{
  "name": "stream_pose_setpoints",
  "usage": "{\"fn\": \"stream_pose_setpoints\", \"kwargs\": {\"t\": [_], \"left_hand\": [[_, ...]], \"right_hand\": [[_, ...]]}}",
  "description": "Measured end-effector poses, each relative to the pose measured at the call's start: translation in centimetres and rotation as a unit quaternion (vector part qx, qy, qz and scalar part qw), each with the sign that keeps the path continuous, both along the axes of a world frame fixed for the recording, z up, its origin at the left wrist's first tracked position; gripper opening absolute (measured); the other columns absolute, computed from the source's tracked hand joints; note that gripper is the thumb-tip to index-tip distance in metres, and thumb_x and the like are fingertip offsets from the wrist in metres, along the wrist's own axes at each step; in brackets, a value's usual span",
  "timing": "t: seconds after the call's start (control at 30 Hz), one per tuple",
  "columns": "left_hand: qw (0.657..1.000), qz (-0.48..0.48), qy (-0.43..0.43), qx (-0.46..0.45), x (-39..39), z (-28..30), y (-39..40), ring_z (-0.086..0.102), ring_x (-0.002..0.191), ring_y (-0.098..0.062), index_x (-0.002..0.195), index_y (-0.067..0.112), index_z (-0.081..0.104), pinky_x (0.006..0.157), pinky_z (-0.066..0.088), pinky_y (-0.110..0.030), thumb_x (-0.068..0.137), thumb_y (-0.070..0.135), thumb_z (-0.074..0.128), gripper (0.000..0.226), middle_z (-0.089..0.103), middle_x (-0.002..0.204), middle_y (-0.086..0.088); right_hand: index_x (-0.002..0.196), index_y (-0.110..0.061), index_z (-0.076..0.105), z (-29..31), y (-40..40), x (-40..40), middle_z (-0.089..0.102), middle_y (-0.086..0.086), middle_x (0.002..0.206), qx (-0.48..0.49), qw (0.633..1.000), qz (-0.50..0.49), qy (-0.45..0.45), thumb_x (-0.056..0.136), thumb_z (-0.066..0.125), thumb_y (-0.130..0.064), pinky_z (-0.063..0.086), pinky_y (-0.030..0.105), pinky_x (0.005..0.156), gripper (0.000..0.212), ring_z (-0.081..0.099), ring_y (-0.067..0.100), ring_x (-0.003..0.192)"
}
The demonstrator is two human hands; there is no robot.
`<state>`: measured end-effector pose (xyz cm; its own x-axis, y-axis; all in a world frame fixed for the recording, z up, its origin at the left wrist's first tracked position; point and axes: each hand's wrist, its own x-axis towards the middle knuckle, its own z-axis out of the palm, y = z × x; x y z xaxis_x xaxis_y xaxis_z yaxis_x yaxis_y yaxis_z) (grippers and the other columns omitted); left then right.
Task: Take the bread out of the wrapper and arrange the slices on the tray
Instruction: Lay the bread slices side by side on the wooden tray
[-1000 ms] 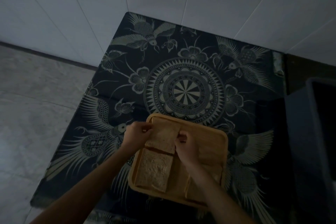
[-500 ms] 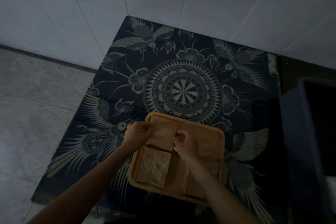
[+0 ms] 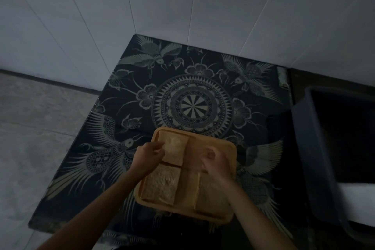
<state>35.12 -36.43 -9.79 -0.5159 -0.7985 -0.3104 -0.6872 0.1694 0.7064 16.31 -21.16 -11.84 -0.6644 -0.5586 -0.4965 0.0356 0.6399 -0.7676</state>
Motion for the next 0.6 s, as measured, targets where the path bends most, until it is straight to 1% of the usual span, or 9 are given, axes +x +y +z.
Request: {"fn": "stream_pose_setpoints", "kwargs": {"t": [0.07,0.13,0.17,0.27,0.33,0.37,0.47,0.53,0.6], "left_hand": [[1.000,-0.002,0.007,0.009,-0.4,0.2,1.0,0.070,0.103,-0.013,0.131,0.019,0.065,0.091,0.058,-0.033,0.093,0.024,0.065,0.038,0.071,0.124,-0.003],[1.000,-0.005,0.013,0.014,-0.9,0.4,2.0,0.070,0.102,-0.013,0.130,0.020,0.066,0.088,0.057,-0.030,0.093,0.025,0.065,0.037,0.073,0.121,-0.003],[1.000,-0.007,0.017,0.019,-1.1,0.5,2.5,0.070,0.102,-0.012,0.130,0.021,0.066,0.085,0.057,-0.028,0.094,0.025,0.065,0.037,0.073,0.119,-0.003],[0.999,-0.021,0.010,0.033,-2.0,0.4,4.2,0.069,0.093,-0.004,0.128,0.023,0.067,0.075,0.056,-0.022,0.094,0.028,0.063,0.034,0.074,0.112,0.002],[0.998,-0.033,-0.001,0.046,-2.5,0.2,5.4,0.066,0.086,0.003,0.126,0.021,0.068,0.067,0.051,-0.014,0.094,0.029,0.063,0.033,0.075,0.106,0.005],[0.997,-0.040,-0.003,0.060,-2.8,0.0,6.0,0.066,0.087,0.002,0.124,0.019,0.068,0.069,0.050,-0.015,0.094,0.030,0.064,0.032,0.075,0.106,0.004],[0.994,-0.067,-0.017,0.087,-3.4,-0.6,8.1,0.067,0.097,-0.011,0.118,0.020,0.069,0.079,0.053,-0.026,0.094,0.028,0.063,0.027,0.072,0.107,0.002],[0.991,-0.077,-0.029,0.101,-3.6,-1.4,9.4,0.064,0.099,-0.013,0.115,0.022,0.068,0.083,0.052,-0.029,0.093,0.026,0.063,0.023,0.070,0.108,0.001],[0.989,-0.071,-0.036,0.124,-3.8,-2.4,10.7,0.061,0.101,-0.013,0.124,0.015,0.064,0.085,0.046,-0.027,0.093,0.025,0.065,0.032,0.067,0.114,-0.003]], "right_hand": [[0.132,-0.023,0.061,0.3,1.2,-0.7,0.061,-0.010,0.109,-0.006,1.000,-0.011,0.000,0.093,0.068,-0.022,0.064,0.038,0.083,0.039,0.066,0.009,0.097],[0.132,-0.023,0.061,0.5,2.5,-1.3,0.061,-0.004,0.119,-0.003,1.000,-0.021,-0.001,0.093,0.067,-0.022,0.062,0.043,0.090,0.040,0.063,0.015,0.108],[0.132,-0.024,0.060,0.6,3.2,-1.6,0.061,-0.004,0.121,-0.002,1.000,-0.026,-0.004,0.093,0.067,-0.023,0.061,0.044,0.092,0.040,0.063,0.016,0.111],[0.126,-0.027,0.063,0.8,5.4,-2.3,0.062,-0.009,0.113,-0.008,0.999,-0.044,-0.011,0.093,0.067,-0.025,0.060,0.044,0.093,0.033,0.064,0.013,0.106],[0.123,-0.026,0.064,0.7,6.9,-2.6,0.064,-0.006,0.112,-0.009,0.998,-0.060,-0.006,0.093,0.069,-0.024,0.060,0.046,0.093,0.030,0.065,0.014,0.104],[0.123,-0.024,0.064,0.5,7.7,-2.6,0.065,-0.003,0.113,-0.008,0.998,-0.067,-0.004,0.094,0.069,-0.023,0.059,0.046,0.094,0.029,0.065,0.014,0.104],[0.124,-0.020,0.063,0.1,9.7,-2.5,0.067,0.000,0.113,0.006,0.997,-0.077,-0.013,0.095,0.067,-0.022,0.057,0.044,0.095,0.029,0.065,0.012,0.101],[0.125,-0.018,0.063,-0.4,10.9,-2.3,0.067,-0.001,0.112,0.025,0.997,-0.076,-0.021,0.096,0.067,-0.024,0.057,0.042,0.095,0.029,0.065,0.012,0.100],[0.125,-0.019,0.063,-0.8,11.7,-1.8,0.068,-0.001,0.111,0.048,0.995,-0.076,-0.034,0.096,0.067,-0.027,0.057,0.044,0.094,0.031,0.066,0.015,0.100]]}}
